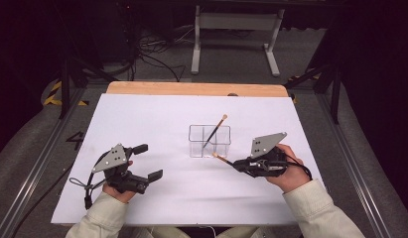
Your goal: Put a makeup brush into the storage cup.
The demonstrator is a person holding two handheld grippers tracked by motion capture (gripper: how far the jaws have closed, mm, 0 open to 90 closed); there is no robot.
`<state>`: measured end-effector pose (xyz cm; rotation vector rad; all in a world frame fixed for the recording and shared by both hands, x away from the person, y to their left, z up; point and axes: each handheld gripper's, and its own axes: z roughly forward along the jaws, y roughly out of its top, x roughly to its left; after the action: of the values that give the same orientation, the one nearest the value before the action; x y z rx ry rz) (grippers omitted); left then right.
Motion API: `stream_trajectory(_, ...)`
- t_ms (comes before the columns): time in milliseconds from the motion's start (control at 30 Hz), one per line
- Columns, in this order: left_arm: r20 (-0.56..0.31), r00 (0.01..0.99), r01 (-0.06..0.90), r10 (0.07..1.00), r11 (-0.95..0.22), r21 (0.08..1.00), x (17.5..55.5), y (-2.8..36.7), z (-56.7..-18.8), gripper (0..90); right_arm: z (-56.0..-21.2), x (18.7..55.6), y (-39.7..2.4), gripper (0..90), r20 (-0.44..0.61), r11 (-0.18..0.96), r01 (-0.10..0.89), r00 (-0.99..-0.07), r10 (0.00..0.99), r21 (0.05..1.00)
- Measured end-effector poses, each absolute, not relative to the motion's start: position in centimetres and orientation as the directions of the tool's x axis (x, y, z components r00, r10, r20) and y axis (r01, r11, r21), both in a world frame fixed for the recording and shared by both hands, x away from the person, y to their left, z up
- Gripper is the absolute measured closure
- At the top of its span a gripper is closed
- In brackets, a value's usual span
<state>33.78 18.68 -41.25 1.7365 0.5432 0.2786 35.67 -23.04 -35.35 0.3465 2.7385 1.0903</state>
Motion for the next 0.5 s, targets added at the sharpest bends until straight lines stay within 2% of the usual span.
stream_trajectory(500,-0.101,0.861,0.205,0.499,-0.158,0.966,33.8,18.7,-41.2,0.4,-34.2,35.6,-23.8,83.6,-0.076,0.577,0.148,-0.935,0.346,0.804)
